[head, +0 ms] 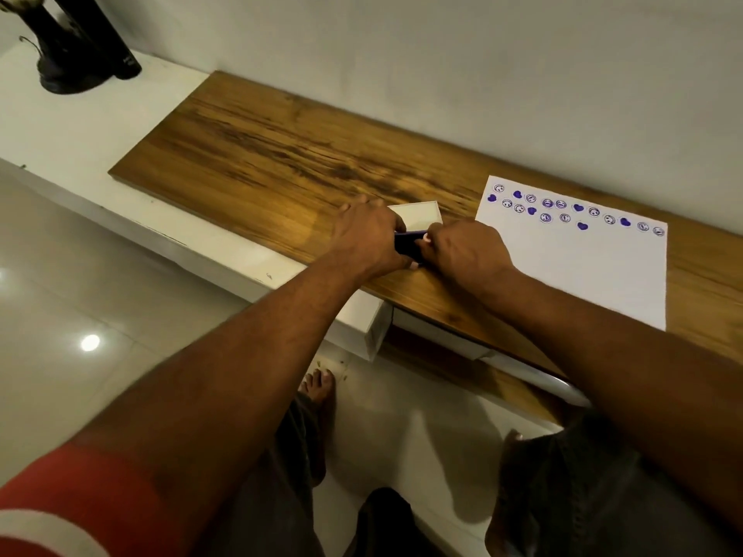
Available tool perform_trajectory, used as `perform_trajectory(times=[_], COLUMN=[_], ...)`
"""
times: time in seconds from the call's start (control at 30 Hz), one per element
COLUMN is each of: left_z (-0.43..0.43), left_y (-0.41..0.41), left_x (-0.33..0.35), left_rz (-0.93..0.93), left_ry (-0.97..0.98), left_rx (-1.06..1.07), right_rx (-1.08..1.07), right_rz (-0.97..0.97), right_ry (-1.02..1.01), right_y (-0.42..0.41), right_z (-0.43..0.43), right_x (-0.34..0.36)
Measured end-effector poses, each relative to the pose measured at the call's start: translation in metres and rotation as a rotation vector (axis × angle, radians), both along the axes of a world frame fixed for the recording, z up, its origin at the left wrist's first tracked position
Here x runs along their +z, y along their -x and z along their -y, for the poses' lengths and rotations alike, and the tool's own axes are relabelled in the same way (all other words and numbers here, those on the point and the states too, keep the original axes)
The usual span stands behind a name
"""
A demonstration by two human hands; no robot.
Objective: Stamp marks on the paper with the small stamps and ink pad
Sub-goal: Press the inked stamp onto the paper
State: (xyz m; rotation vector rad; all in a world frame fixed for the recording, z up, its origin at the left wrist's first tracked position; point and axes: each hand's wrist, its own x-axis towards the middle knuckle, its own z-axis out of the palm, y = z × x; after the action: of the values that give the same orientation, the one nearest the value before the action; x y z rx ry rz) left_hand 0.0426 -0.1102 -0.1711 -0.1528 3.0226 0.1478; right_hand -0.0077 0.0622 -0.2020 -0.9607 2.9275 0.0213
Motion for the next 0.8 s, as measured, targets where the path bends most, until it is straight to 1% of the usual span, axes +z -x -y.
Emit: perform_trajectory(times=[0.07, 0.1, 0.13, 0.23, 0.27, 0.37, 0.43, 0.5, 0.67, 0.8], left_z=[-0.004, -0.006, -0.008, -0.014, -0.019, -0.045, -0.071, -0.1, -0.163, -0.199], left_y=[0.001, 0.002, 0.004, 0.012, 0.015, 0.026, 0.032, 0.037, 0.051, 0.061], left_x=[0.002, 0.004, 0.006, 0.016, 0.02, 0.024, 0.019, 0.01, -0.017, -0.034], left_rz=[0.002, 0.006, 0.011, 0.017, 0.009, -0.074, -0.132, -0.171, -0.221, -0.247], left_ry=[0.036, 0.052, 0.071, 0.102, 0.096, 0.063, 0.024, -0.008, -0.106, -0.211], left_rx=[-0.011, -0.018, -0.024, -0.03, -0.032, -0.066, -0.124, -0.176, -0.218, -0.208], right_rx=[-0.006, -0.028, -0.06, -0.144, -0.173, -0.332, -0.469, -0.563, -0.622, -0.655], right_rz=[0.022, 0.021, 0.011, 0.004, 0.005, 0.015, 0.052, 0.073, 0.198, 0.256], right_ry=[0.021, 0.073, 0.162, 0.52, 0.59, 0.599, 0.617, 0.627, 0.688, 0.735], right_y=[0.002, 0.005, 0.01, 0.029, 0.037, 0.054, 0.061, 0.065, 0.058, 0.061], right_z=[0.0, -0.001, -0.004, -0.033, -0.05, -0.111, -0.151, -0.187, -0.236, -0.245], right_x=[0.006, 0.012, 0.021, 0.051, 0.058, 0.062, 0.054, 0.043, 0.016, 0.003])
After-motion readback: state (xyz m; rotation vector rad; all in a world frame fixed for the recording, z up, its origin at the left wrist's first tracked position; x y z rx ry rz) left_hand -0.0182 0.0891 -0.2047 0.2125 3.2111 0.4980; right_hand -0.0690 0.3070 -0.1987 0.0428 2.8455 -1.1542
